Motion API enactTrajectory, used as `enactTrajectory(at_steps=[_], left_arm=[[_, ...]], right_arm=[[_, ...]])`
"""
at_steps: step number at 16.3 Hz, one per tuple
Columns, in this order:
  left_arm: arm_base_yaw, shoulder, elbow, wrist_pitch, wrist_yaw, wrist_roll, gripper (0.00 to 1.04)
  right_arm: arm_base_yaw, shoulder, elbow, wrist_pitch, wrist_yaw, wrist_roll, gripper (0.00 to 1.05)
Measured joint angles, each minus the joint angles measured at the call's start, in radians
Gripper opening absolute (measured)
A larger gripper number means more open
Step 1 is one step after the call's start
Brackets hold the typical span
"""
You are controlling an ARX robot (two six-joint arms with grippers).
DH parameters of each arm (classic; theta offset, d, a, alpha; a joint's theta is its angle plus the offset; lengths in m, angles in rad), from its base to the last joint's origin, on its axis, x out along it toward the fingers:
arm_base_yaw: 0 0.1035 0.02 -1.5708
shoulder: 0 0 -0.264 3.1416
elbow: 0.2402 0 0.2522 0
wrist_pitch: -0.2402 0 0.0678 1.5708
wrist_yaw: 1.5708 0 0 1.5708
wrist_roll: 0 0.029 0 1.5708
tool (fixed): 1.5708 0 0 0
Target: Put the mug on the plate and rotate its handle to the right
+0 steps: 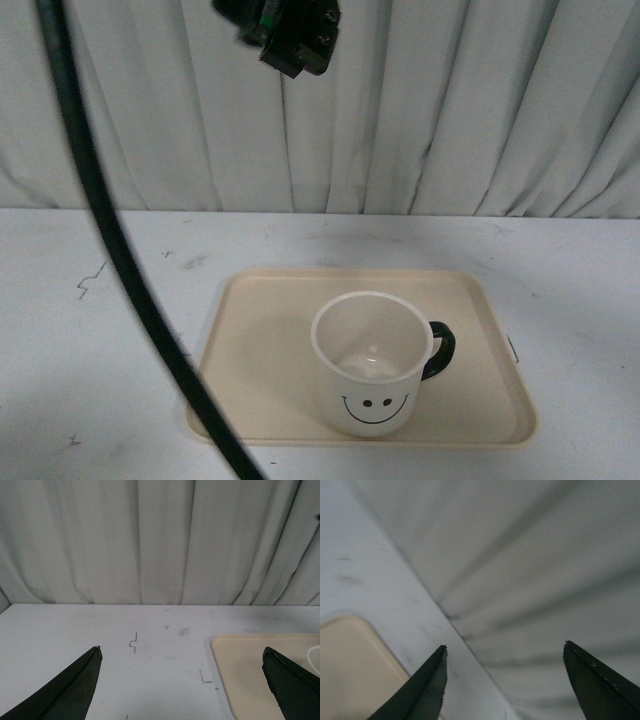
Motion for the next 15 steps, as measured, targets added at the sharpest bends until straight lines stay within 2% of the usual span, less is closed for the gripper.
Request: enactTrajectory(at_steps=[1,2,3,5,7,9,15], left_arm=[[0.000,0.000,0.000,0.000,-0.003,0.000,0.98],[0.000,0.000,0.000,-0.001,-0.002,0.000,0.98],[0.000,0.000,0.000,-0.001,-0.002,0.000,0.98],[0.000,0.000,0.000,0.000,0.000,0.000,0.98],[0.000,0.000,0.000,0.000,0.000,0.000,0.98],[0.000,0.000,0.000,-0.001,0.000,0.000,0.98],[0.000,0.000,0.000,-0.001,0.000,0.000,0.98]], right_arm=[[-0.080,-0.106,-0.349,0.412,0.295,0.359,0.59],[-0.121,-0.140,-0.462,0.533,0.350,0.478,0.52],[-0.184,-0.218,-0.636,0.724,0.362,0.632,0.39],[-0.209,-0.355,-0.812,0.890,0.311,0.755,0.21],[-0.240,-0.445,-0.935,0.933,0.249,0.795,0.02],[-0.298,-0.498,-1.070,0.927,0.212,0.814,0.02],[-0.399,-0.740,-1.263,0.887,0.108,0.822,0.02]])
